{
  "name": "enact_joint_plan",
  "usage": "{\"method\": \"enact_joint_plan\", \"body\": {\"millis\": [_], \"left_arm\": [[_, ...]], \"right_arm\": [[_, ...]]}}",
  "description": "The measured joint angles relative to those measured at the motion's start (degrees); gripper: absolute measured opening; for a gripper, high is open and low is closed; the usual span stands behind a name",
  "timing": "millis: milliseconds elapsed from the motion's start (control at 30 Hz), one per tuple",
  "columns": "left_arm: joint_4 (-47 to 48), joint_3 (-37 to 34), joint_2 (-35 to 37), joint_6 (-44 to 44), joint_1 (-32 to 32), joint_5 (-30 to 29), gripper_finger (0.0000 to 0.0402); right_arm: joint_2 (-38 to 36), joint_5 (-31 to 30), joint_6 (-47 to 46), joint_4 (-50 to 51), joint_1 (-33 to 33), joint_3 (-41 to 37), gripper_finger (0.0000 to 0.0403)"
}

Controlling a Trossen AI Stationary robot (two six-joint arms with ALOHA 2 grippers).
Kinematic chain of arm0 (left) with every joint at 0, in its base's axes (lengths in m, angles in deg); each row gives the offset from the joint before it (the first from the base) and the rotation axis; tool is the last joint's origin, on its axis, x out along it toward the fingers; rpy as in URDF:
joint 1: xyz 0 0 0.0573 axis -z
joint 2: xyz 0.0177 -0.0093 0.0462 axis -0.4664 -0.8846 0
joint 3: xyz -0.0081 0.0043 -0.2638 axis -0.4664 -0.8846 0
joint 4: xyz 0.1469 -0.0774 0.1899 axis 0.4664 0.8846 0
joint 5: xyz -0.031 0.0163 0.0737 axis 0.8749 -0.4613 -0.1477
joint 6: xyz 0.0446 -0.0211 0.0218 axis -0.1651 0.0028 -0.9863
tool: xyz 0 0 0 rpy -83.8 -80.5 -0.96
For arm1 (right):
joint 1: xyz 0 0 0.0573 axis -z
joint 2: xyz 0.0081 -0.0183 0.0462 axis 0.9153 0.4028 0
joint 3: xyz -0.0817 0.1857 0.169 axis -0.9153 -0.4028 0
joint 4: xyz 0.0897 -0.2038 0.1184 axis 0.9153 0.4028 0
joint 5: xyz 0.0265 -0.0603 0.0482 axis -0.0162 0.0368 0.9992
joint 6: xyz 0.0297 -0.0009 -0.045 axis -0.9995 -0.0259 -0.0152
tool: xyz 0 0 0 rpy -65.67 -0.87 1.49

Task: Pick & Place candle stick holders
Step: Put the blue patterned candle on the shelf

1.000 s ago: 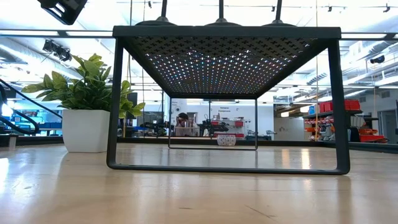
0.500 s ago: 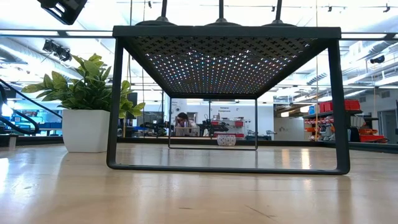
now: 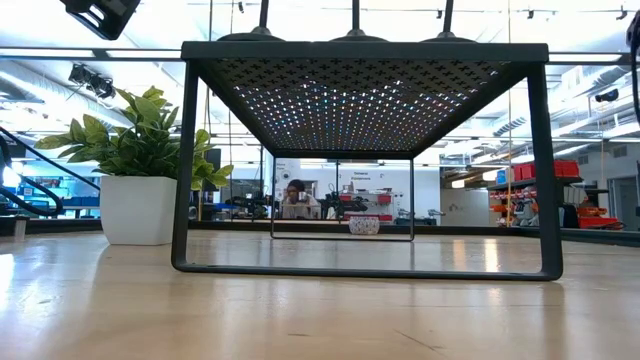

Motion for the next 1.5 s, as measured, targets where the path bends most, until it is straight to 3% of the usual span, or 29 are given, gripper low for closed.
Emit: {"method": "enact_joint_plan", "body": {"millis": [200,367,533,633,833,900,1067,1233,1500], "left_arm": [[0.0,0.0,0.0,0.0,0.0,0.0,0.0248],[0.0,0.0,0.0,0.0,0.0,0.0,0.0248],[0.0,0.0,0.0,0.0,0.0,0.0,0.0248],[0.0,0.0,0.0,0.0,0.0,0.0,0.0248],[0.0,0.0,0.0,0.0,0.0,0.0,0.0248],[0.0,0.0,0.0,0.0,0.0,0.0,0.0248],[0.0,0.0,0.0,0.0,0.0,0.0,0.0248],[0.0,0.0,0.0,0.0,0.0,0.0,0.0248],[0.0,0.0,0.0,0.0,0.0,0.0,0.0248]], "right_arm": [[-4.1,2.9,-1.5,5.8,-0.1,0.0,0.0157],[-5.2,10.2,-4.3,6.4,-0.3,0.0,0.0140],[-5.2,8.0,-4.5,8.3,-1.8,0.0,0.0190],[-5.2,6.2,-4.6,8.1,-2.1,0.0,0.0243],[-5.3,8.7,-7.6,6.3,-2.1,0.0,0.0368],[-5.3,8.7,-9.0,5.8,-2.1,0.0,0.0391],[-5.3,8.3,-14.9,9.0,-2.1,2.6,0.0379],[-3.4,2.4,-19.4,18.0,-2.1,8.3,0.0396],[11.4,6.3,-20.6,30.6,-3.0,18.5,0.0398]]}}
